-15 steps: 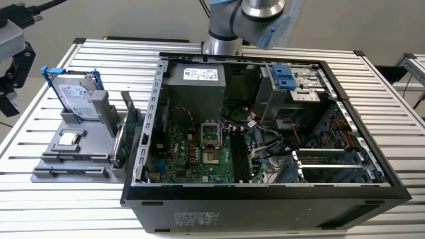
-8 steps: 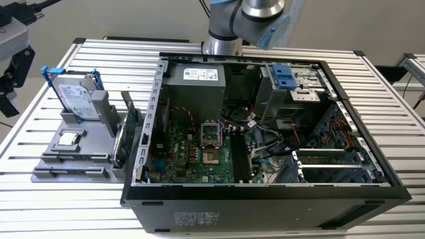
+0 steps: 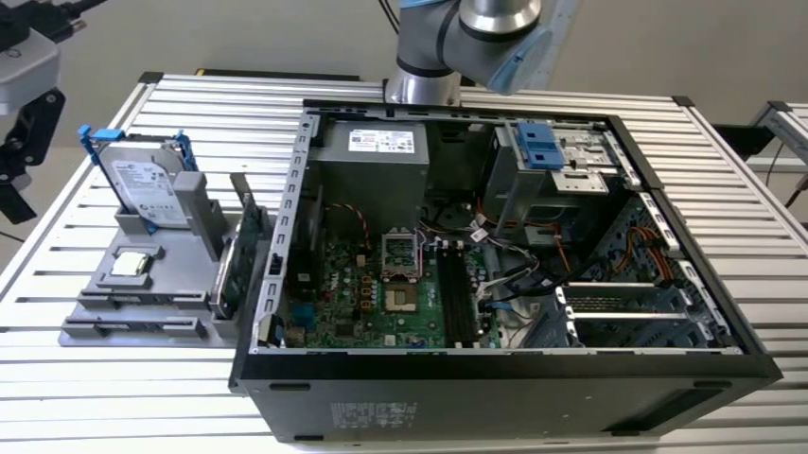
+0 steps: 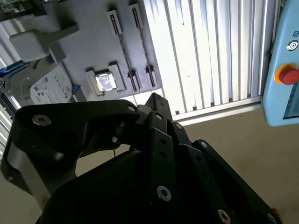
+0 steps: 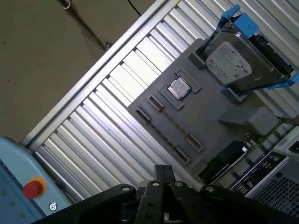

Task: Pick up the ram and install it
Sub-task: 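Pick up the ram and move it above insertion slot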

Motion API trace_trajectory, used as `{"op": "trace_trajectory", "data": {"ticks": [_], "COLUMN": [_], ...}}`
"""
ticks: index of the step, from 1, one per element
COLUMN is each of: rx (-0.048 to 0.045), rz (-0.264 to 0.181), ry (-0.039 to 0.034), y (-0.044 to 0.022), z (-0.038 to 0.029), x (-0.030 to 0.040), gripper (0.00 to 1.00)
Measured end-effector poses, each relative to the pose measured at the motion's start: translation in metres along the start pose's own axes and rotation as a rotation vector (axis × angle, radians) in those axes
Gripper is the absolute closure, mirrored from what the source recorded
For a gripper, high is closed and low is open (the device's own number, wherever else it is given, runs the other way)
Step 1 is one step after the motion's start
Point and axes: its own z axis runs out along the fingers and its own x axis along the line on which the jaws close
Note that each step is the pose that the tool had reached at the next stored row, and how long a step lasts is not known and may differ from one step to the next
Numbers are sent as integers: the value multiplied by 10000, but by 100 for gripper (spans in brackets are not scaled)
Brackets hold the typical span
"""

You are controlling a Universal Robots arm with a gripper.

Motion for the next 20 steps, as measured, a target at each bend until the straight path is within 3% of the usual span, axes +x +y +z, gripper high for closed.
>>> {"op": "trace_trajectory", "data": {"ticks": [20], "rx": [89], "rz": [-1920], "ry": [97], "y": [0], "z": [-1], "x": [0], "gripper": [100]}}
